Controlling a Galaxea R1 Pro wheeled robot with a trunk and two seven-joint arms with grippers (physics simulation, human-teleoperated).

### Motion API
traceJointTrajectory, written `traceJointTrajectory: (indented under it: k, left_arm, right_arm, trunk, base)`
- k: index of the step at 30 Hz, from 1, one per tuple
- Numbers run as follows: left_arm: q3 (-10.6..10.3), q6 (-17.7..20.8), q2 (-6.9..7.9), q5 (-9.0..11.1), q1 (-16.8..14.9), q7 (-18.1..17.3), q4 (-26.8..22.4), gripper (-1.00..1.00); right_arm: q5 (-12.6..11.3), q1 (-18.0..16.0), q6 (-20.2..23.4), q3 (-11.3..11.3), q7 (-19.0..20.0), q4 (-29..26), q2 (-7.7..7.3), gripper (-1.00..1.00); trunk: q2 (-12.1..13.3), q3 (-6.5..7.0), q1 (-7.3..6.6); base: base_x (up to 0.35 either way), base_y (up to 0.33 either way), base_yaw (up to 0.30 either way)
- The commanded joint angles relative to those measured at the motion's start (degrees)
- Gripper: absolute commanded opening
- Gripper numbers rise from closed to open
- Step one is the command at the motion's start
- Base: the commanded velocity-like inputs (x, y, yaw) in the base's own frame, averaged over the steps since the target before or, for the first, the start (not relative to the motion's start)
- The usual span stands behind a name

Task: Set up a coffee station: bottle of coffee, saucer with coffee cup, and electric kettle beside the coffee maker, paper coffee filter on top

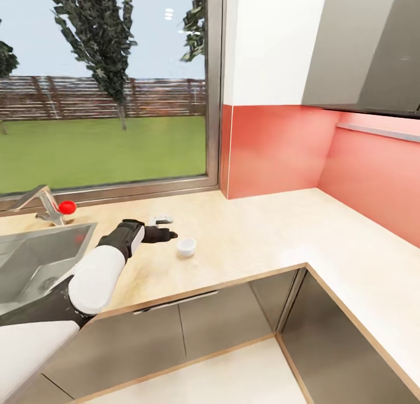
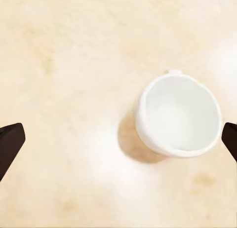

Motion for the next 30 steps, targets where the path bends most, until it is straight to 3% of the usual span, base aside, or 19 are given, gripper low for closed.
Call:
traceJointTrajectory:
  k: [1,12,24,30]
  left_arm:
    - [0.5,0.0,-0.04,-0.6,0.0,-0.4,-0.2,1.00]
    - [0.4,-0.5,0.01,-0.6,0.2,-0.4,0.0,1.00]
    - [0.5,-0.6,0.09,-0.5,4.8,-0.5,-0.2,1.00]
    - [0.5,-0.6,0.15,-0.5,5.1,-0.4,-0.2,1.00]
  right_arm:
    - [-0.6,-0.1,0.1,0.5,-0.1,0.0,0.00,1.00]
    - [-0.6,0.0,0.1,0.5,-0.1,0.0,0.01,1.00]
    - [-0.6,0.0,0.1,0.5,-0.1,0.0,0.01,1.00]
    - [-0.6,-0.1,0.1,0.5,-0.1,0.0,0.04,1.00]
  trunk:
    - [-0.1,-0.12,0.07]
    - [-0.1,-0.12,0.07]
    - [-0.1,-0.12,0.07]
    - [-0.1,-0.12,0.07]
  base:
    - [0.306,0.000,0.000]
    - [0.184,0.000,0.000]
    - [0.108,0.000,-0.027]
    - [0.012,0.000,-0.090]
